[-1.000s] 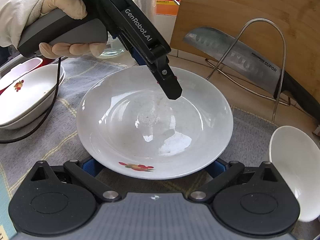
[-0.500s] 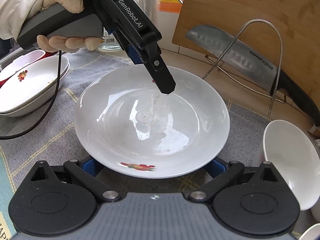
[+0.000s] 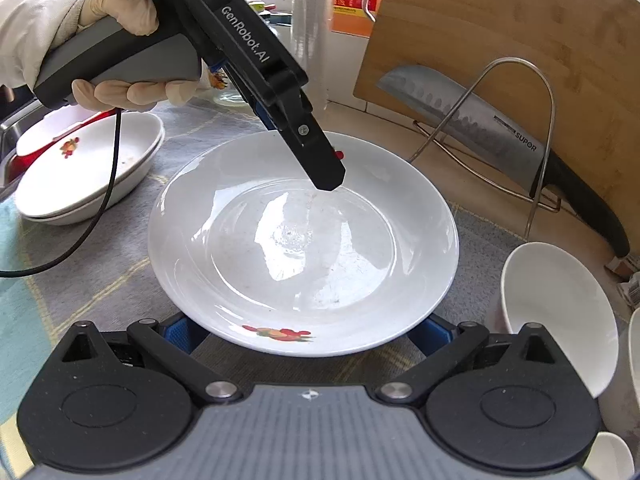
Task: Organize plates and bowls
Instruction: 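Carry the white flowered plate with the left gripper toward the plate stack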
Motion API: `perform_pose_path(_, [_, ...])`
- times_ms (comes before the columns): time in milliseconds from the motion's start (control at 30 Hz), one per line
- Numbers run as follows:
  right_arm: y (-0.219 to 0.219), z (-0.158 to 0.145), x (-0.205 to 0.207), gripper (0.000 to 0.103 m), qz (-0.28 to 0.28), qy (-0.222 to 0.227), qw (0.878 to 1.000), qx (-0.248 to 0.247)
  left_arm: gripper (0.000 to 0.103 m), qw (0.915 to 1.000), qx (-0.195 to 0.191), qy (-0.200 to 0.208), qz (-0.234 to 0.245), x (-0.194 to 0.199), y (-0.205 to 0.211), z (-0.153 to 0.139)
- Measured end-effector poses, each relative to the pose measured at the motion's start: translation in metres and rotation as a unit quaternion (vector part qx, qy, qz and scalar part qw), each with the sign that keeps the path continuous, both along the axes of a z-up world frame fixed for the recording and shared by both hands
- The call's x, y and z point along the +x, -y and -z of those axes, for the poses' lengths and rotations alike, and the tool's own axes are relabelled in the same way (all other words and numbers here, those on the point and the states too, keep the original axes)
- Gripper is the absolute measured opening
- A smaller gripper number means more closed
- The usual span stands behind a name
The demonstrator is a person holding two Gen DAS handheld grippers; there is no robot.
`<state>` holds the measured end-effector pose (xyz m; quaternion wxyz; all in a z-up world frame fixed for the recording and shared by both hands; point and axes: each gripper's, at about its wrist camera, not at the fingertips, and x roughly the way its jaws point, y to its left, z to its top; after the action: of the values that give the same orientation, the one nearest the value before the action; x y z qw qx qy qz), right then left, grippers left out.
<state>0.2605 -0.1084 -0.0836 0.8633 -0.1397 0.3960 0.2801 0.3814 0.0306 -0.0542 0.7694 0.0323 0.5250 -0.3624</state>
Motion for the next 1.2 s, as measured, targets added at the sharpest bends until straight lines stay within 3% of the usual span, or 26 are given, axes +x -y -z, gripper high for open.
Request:
perform_pose_path(567, [-0.006, -0.027, -0.039, 0.103, -0.050, 0.015, 0.999, -0.003, 0.087, 0.9987, -0.010, 0.024, -0.044, -0.060, -0.021, -0.027])
perform_pose_path(1200, [-0.051, -0.040, -0.054, 0.103, -0.124, 0.025, 0.992, 0.002, 0.087, 0.9915, -0.011, 0.045, -0.122, -0.108, -0.077, -0.044])
